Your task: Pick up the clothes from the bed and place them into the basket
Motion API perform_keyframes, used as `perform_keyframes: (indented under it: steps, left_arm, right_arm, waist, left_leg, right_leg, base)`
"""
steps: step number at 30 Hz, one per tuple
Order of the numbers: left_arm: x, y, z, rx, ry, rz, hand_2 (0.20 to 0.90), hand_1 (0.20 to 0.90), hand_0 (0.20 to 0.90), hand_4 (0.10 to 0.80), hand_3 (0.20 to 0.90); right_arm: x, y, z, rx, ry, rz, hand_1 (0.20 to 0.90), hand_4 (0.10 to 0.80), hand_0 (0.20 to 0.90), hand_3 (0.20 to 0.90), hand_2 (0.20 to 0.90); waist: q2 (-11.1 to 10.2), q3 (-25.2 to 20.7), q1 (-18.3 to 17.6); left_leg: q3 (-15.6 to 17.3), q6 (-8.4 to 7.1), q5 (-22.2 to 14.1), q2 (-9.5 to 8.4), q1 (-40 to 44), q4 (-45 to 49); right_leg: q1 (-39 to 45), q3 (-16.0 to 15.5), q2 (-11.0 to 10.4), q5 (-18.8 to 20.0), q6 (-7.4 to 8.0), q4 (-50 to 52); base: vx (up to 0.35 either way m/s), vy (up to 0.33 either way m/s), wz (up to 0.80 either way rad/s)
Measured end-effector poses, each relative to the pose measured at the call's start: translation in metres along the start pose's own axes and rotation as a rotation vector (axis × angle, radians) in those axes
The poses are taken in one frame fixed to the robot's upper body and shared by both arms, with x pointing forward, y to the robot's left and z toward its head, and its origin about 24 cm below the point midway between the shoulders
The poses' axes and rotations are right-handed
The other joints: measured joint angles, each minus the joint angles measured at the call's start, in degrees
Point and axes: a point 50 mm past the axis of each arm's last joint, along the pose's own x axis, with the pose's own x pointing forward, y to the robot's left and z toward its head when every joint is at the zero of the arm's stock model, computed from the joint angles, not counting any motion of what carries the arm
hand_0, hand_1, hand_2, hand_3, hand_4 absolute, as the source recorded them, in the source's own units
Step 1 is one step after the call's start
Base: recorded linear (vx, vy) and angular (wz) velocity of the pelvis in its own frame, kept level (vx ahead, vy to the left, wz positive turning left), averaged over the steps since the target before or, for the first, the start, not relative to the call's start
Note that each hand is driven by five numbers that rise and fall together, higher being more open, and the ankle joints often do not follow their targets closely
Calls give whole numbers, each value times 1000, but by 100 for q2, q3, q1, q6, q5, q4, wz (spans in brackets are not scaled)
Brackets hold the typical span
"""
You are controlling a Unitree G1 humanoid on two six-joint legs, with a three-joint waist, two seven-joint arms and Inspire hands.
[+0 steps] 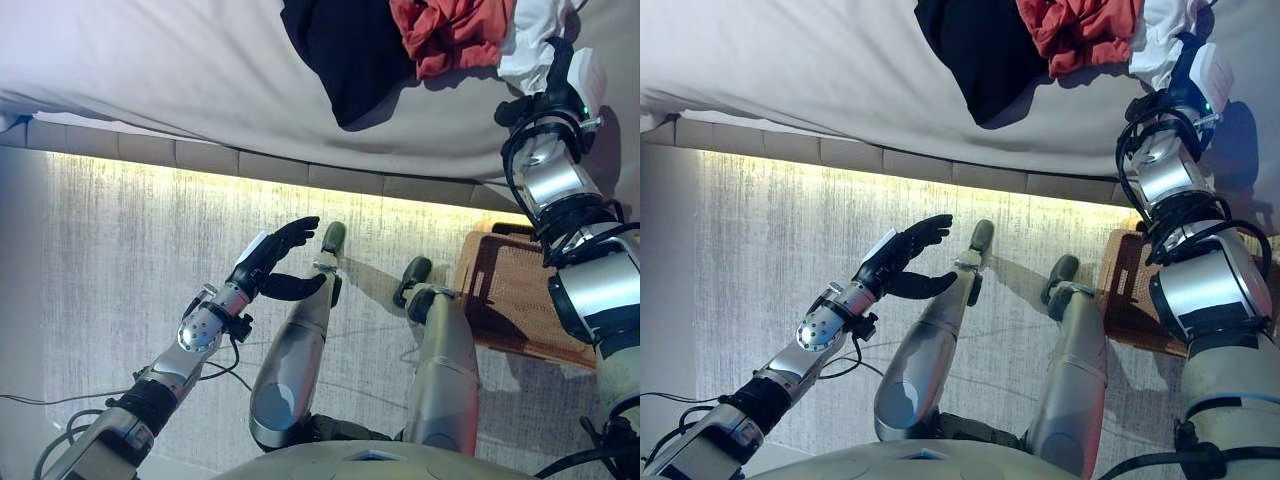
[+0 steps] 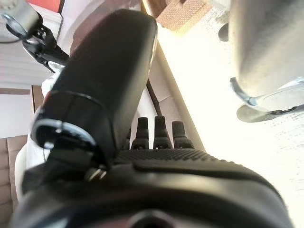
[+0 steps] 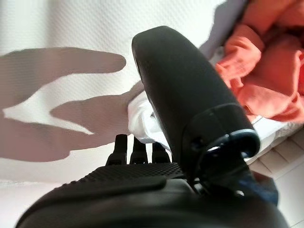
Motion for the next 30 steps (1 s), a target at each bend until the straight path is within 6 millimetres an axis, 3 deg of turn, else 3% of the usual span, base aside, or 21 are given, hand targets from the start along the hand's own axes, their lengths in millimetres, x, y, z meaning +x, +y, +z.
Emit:
perform_keyframes:
  steps: [1, 2, 3, 4, 7, 12, 20, 30]
  left_arm:
    - [-1, 0, 1, -4, -2, -1, 900, 900, 900, 800, 900]
    - [-2, 0, 1, -11, -5, 1, 900, 900, 900, 800, 900]
    - [-4, 0, 1, -15, -4, 2, 900, 900, 900, 800, 900]
    - [-5, 0, 0, -17, 2, 4, 900, 900, 900, 800, 900]
    - [-14, 0, -4, -15, 25, 6, 900, 900, 900, 800, 900]
    - [-21, -1, -6, -15, 38, 1, 900, 900, 900, 800, 900]
    - [-23, 7, -2, -22, 16, 8, 900, 900, 900, 800, 900]
    - [-26, 5, -5, -23, 32, -40, 900, 900, 900, 800, 900]
  right_arm:
    - [3, -5, 0, -21, 9, -16, 900, 800, 900, 900, 900]
    - [5, -10, 0, -29, 19, -34, 764, 641, 764, 741, 764]
    - [6, -12, 0, -31, 24, -43, 606, 457, 606, 557, 606]
    - [8, -16, 2, -32, 29, -62, 300, 100, 300, 200, 300]
    - [13, -33, 12, -36, 0, -126, 300, 100, 300, 200, 300]
    - [19, -53, 11, -55, -17, -189, 300, 100, 300, 200, 300]
    - [18, -50, 8, -79, -20, -162, 300, 100, 300, 200, 300]
    - [19, -49, -7, -67, -33, -95, 300, 100, 300, 200, 300]
  waist:
    - [-1, 1, 35]
    - [-1, 1, 73]
    - [-1, 1, 77]
    - [0, 1, 88]
    - [0, 1, 87]
    - [2, 3, 91]
    - [-1, 6, 65]
    - [-20, 17, -82]
  left_leg:
    - [-3, 1, 0, 0, -77, 56]
    - [-14, 0, 0, 1, -153, 104]
    - [-20, 0, 0, 1, -190, 119]
    - [-29, 0, 0, -1, -252, 141]
    - [-47, 0, 0, -24, -496, 175]
    - [-27, 2, 1, -86, -623, 320]
    - [101, 58, -114, -102, -382, 651]
    - [317, 190, -293, -81, 1101, 224]
  right_leg:
    - [-69, 1, 0, 0, 0, 35]
    - [-139, -2, -7, 0, 0, 82]
    - [-170, -3, -10, 0, 0, 94]
    - [-223, -4, -9, 0, 0, 99]
    - [-455, 4, 0, 0, 1, 103]
    - [-556, 124, 14, 1, 0, 151]
    - [-232, 200, 4, 38, -8, 226]
    - [1203, 304, -19, -26, 52, -285]
  base:
    - [18, -31, 1]
    - [0, 0, 0]
    - [0, 0, 0]
    - [0, 0, 0]
    - [0, 0, 0]
    - [-2, 4, -1]
    - [-1, 36, -5]
    - [13, 53, -8]
